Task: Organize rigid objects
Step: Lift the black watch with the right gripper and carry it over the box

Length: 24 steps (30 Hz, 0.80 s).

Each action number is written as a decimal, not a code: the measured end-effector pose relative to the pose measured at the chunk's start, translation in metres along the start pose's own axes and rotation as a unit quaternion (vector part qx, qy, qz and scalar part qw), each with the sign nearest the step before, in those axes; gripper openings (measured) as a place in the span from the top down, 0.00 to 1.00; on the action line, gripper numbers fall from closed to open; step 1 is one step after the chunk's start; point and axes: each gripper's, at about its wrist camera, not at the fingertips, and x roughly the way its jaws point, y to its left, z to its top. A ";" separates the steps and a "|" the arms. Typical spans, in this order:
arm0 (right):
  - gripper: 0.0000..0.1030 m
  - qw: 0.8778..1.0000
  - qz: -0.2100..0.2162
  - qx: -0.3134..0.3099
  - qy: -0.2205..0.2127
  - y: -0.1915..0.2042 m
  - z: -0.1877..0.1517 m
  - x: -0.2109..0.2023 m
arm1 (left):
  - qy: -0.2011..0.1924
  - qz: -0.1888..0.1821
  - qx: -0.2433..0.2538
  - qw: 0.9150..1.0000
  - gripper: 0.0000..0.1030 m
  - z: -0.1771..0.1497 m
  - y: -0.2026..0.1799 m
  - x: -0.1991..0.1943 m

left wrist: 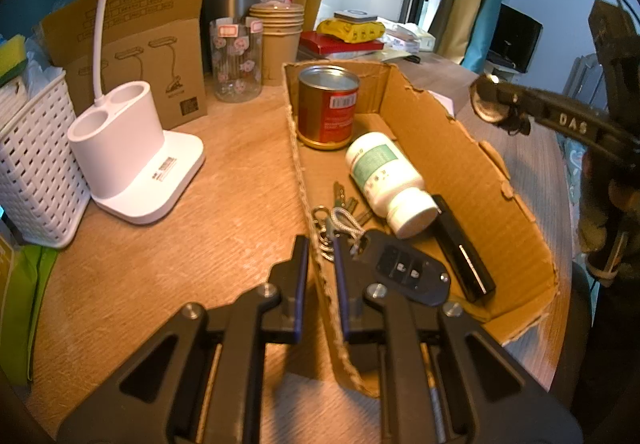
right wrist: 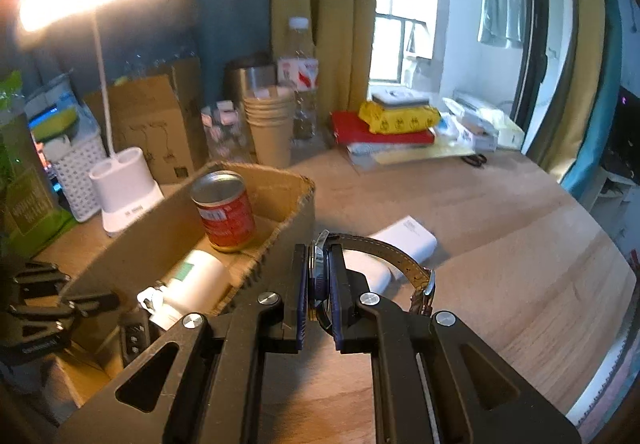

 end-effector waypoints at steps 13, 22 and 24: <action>0.90 0.999 0.024 -0.035 -0.019 0.033 0.019 0.000 | 0.000 0.000 0.000 1.000 0.87 0.000 0.000 0.000; 0.90 0.999 0.032 -0.033 -0.021 0.036 0.028 0.008 | 0.000 0.000 0.000 1.000 0.87 0.000 0.000 0.000; 0.90 0.999 0.034 -0.037 -0.022 0.037 0.031 0.010 | 0.000 0.000 0.000 1.000 0.87 0.000 0.000 0.000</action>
